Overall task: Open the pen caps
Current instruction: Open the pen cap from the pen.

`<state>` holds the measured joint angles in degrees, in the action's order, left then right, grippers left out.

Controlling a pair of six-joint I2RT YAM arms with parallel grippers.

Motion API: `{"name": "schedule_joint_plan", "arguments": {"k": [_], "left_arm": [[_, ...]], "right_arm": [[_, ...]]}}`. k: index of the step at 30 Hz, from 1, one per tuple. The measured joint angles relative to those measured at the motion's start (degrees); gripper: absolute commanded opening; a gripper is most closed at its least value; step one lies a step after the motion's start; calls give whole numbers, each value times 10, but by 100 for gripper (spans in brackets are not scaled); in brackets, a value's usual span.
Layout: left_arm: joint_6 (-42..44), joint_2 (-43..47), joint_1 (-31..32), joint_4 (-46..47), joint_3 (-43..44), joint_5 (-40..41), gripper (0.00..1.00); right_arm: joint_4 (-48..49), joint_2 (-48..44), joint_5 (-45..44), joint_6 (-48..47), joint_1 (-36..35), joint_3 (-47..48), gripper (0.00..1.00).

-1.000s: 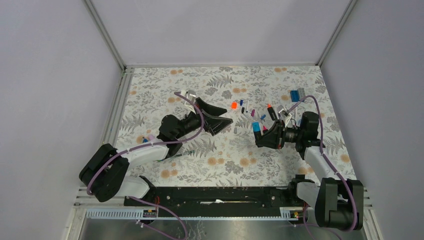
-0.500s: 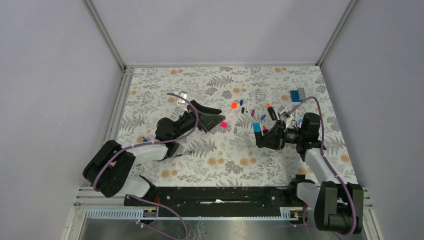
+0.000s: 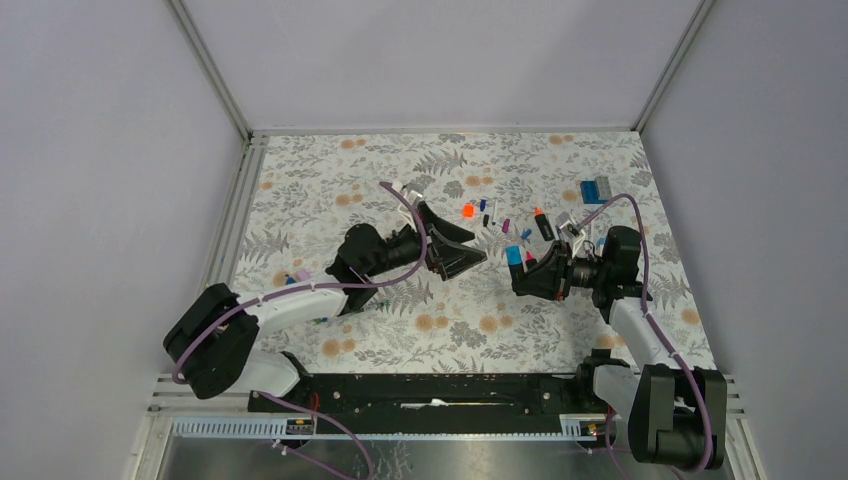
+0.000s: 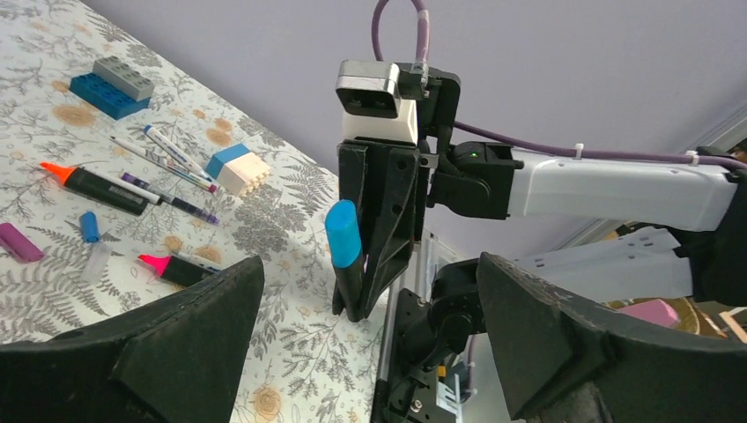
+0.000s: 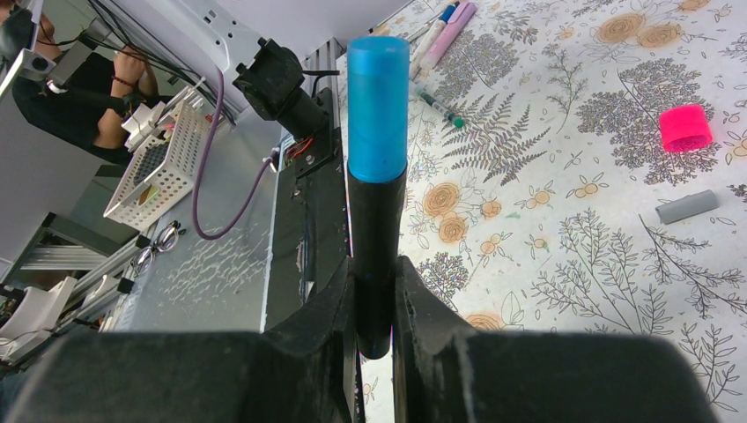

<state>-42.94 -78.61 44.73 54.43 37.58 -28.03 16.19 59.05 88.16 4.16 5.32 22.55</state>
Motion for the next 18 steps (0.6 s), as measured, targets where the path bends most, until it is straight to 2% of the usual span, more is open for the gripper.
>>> {"name": "schedule_joint_plan", "arguments": {"k": [6,14,18], "left_arm": [[28,-16,14,-14,17,21,99],[21,-117,46,27,50,34,99],[8,-160,60,46,80,35,86]], "right_arm": [[0,2,0,0,0,0,0],[0,6,0,0,0,0,0],[0,10,0,0,0,0,0]]}}
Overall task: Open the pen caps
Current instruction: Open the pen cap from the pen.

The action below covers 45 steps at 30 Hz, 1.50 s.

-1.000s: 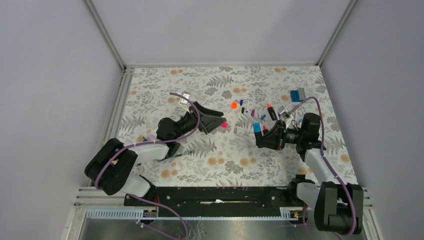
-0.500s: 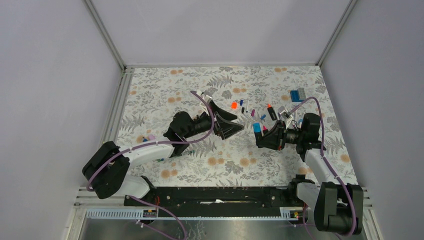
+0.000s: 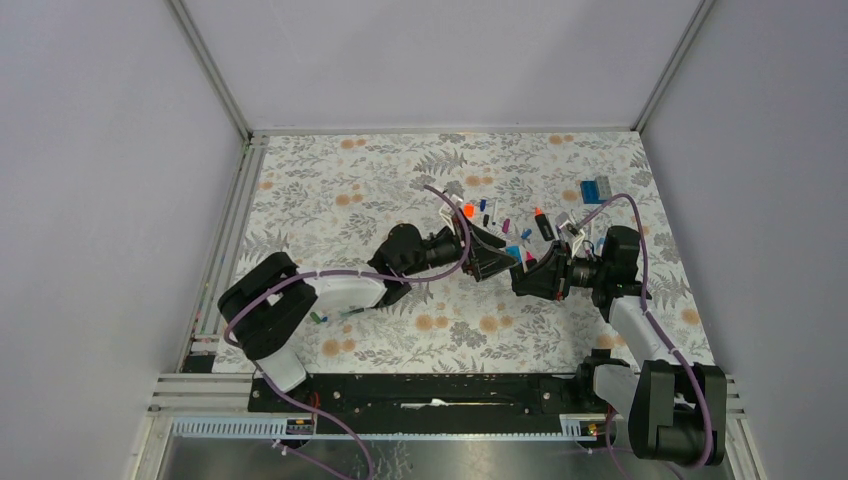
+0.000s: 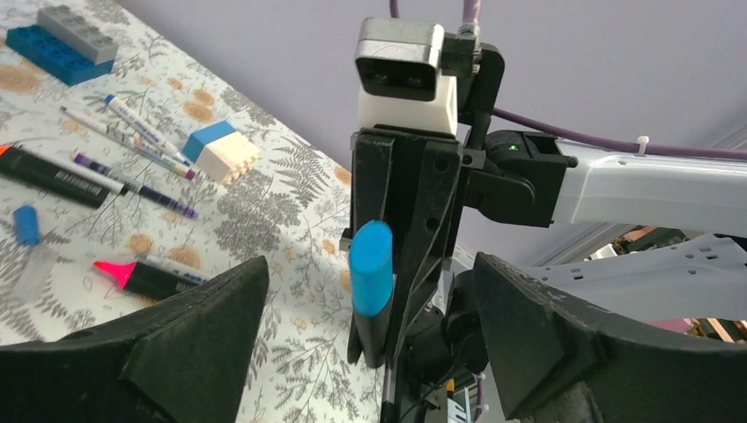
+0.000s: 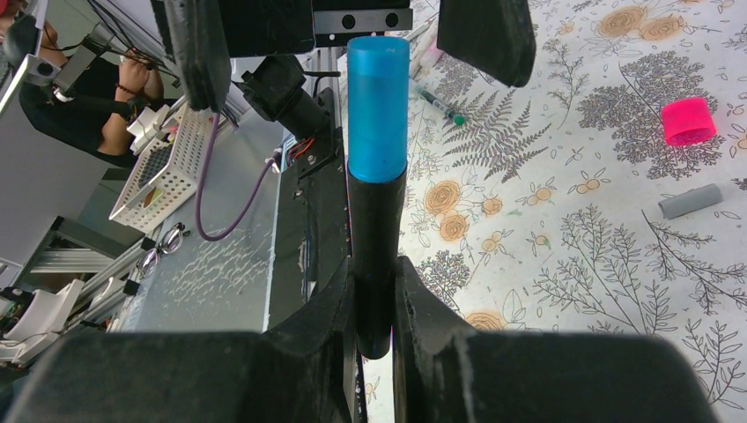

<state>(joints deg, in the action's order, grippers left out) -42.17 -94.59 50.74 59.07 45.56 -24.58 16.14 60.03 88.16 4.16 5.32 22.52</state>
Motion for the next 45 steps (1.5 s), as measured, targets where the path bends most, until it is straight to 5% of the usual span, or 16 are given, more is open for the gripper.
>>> {"name": "schedule_joint_plan", "arguments": {"k": [11,17,24,36,45], "left_arm": [[-63,-70,14,84,36,-29,45],[-71,-83,13,82,42,-44,0],[-54,-82,5,59,59,-55,0],[4,-83,-50,-121,209,-157,0],[10,-83,-61,-132,223,-167,0]], "right_arm": [[0,1,0,0,0,0,0],[0,1,11,2,0,0,0],[6,4,12,8,1,0,0],[94,10,-59,45,-6,48,0],[119,14,-82,59,-14,54,0]]}}
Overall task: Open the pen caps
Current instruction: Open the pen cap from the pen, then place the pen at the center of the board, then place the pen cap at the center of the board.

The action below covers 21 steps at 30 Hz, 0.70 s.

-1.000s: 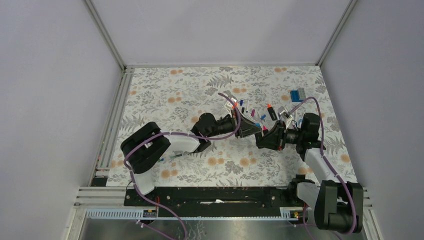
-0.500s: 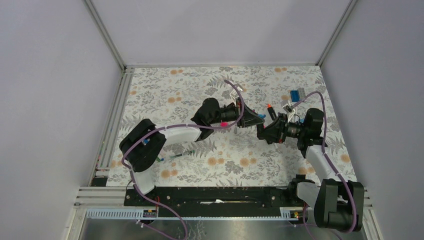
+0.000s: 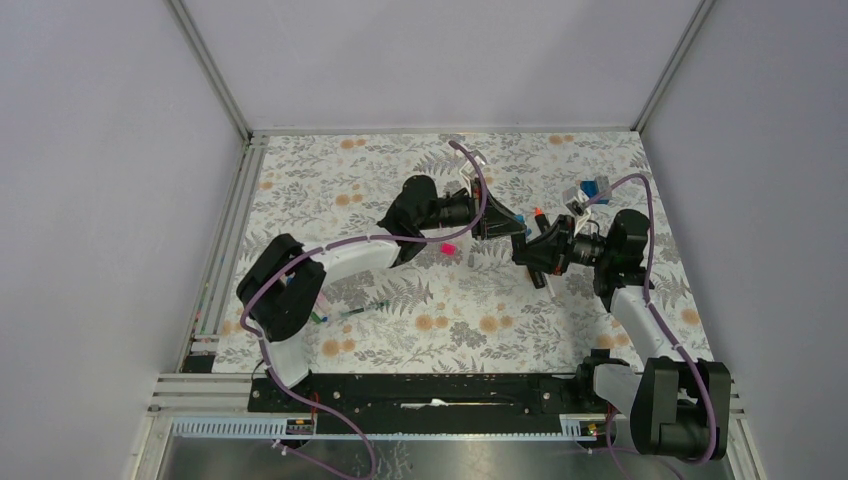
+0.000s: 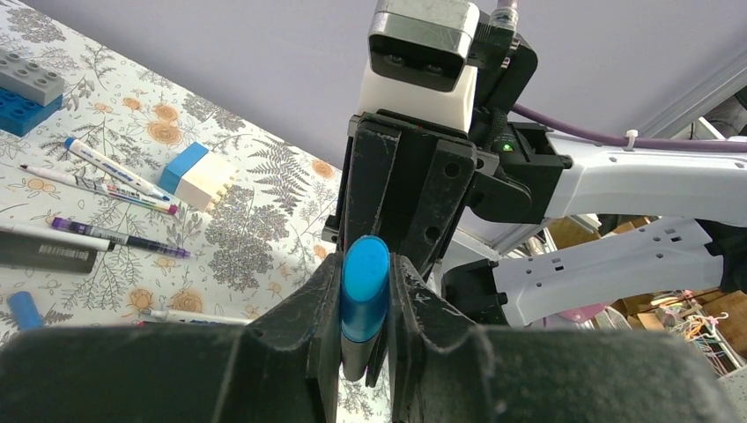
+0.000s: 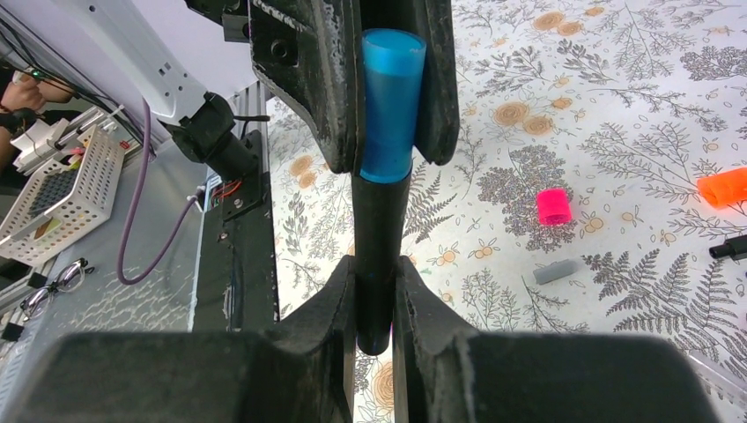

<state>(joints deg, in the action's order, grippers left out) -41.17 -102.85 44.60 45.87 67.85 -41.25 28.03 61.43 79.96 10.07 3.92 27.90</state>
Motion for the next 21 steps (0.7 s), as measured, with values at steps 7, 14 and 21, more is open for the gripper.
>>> {"name": "schedule_joint_plan", "arguments": {"k": [7,14,21], "left_arm": [[-17,0,-41,62,45,94,0],[-64,39,-160,217,154,207,0],[-70,135,-145,169,28,163,0]], "right_arm": [[-29,7,33,-6,-2,-28,0],[-71,17,71,-12,-5,-49,0],[-202,-20,-6,-108,89,-10,12]]}}
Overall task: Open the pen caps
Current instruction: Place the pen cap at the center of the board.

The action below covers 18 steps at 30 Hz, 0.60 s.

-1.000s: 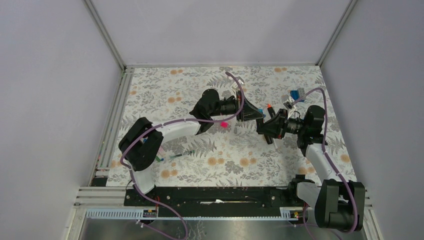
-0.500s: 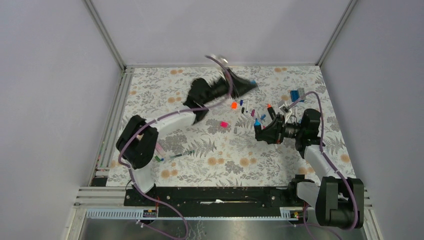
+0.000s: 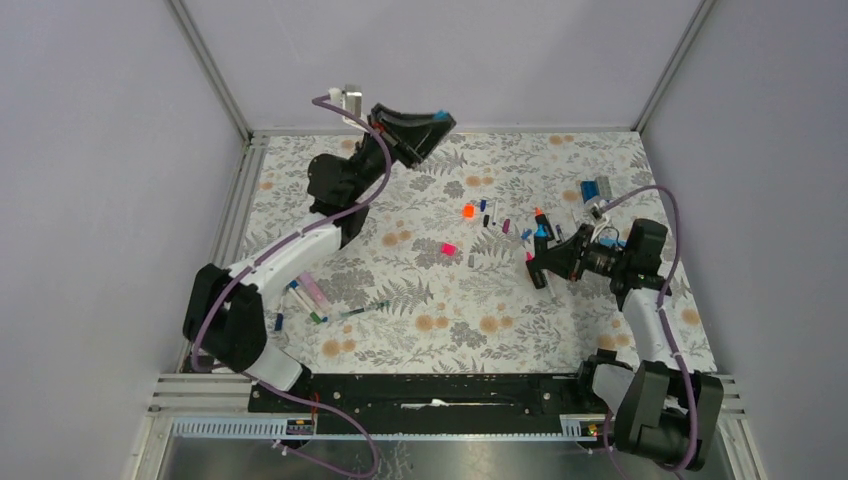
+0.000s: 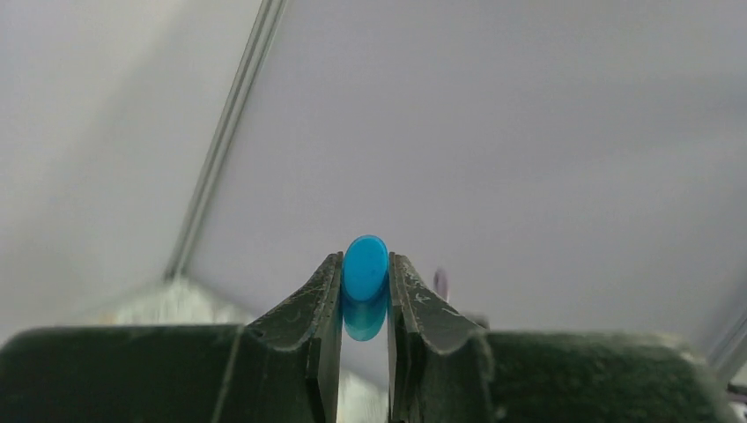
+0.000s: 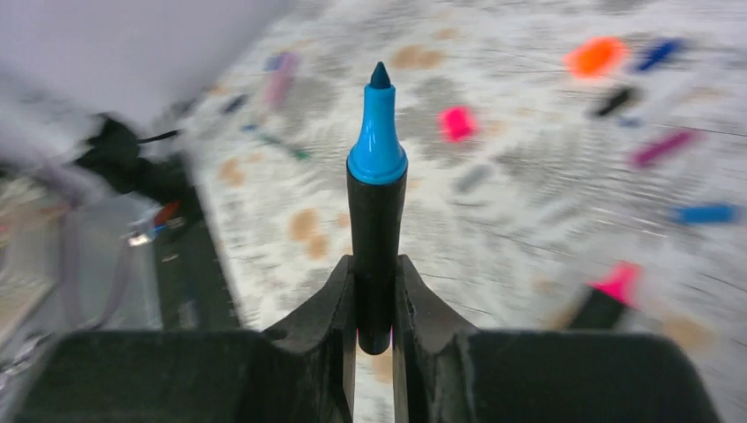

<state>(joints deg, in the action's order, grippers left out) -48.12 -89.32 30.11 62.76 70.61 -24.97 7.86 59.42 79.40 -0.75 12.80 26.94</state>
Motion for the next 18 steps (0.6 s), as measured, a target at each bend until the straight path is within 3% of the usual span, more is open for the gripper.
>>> {"name": "schedule_joint_plan", "arguments": {"k": [4,8,13,18], "left_arm": [[21,59,6,-142,-120,-3,0],[53,63,44,-284,-172,44,0],[90,0,133,-418,-150,123,0],[106,-110,179,-504,-79,180,0]], "right_arm": [[-124,-2,-161,-124,28,62,13],[-189,28,-272,-186,28,79,9],[-250,114,-369,-219,30,108,8],[-287,163,-417,-242,31,131,11]]}}
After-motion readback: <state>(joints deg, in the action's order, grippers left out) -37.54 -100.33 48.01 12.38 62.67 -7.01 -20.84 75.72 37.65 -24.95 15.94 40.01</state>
